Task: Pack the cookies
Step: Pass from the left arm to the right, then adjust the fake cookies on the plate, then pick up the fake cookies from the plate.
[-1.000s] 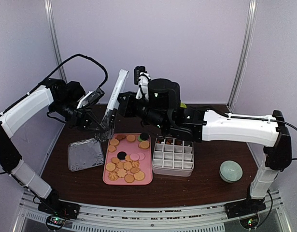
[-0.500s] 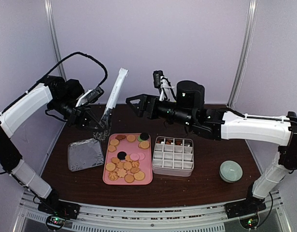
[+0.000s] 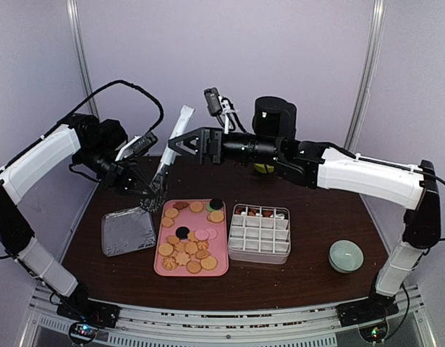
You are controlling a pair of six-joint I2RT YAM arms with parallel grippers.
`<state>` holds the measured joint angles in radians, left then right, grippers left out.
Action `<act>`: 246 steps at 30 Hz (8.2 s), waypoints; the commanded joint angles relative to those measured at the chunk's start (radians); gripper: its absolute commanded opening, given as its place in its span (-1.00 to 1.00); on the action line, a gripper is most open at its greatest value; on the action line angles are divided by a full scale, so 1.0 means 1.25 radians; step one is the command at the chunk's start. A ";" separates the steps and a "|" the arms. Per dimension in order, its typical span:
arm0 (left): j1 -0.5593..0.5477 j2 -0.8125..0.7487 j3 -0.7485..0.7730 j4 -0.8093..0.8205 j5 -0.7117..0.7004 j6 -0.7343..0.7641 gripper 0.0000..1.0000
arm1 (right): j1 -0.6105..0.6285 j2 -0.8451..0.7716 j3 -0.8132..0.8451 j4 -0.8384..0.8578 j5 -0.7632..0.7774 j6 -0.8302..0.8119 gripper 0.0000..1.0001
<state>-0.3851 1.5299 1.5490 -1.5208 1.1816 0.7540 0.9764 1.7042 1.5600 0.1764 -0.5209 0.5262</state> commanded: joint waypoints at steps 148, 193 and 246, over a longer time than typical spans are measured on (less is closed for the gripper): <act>0.390 -0.090 -0.250 0.314 -0.510 -0.164 0.95 | 0.108 0.356 0.279 -0.184 0.628 -0.179 -0.29; 0.390 -0.113 -0.238 0.269 -0.500 -0.168 0.90 | 0.109 0.285 0.085 -0.182 0.698 -0.206 -0.38; 0.390 -0.114 -0.259 0.262 -0.475 -0.148 0.85 | 0.156 0.472 0.338 -0.252 0.725 -0.241 -0.09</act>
<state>0.0967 1.3979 1.2320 -1.1835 0.5690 0.5526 1.1759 2.2822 1.9461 -0.1242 0.3500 0.2352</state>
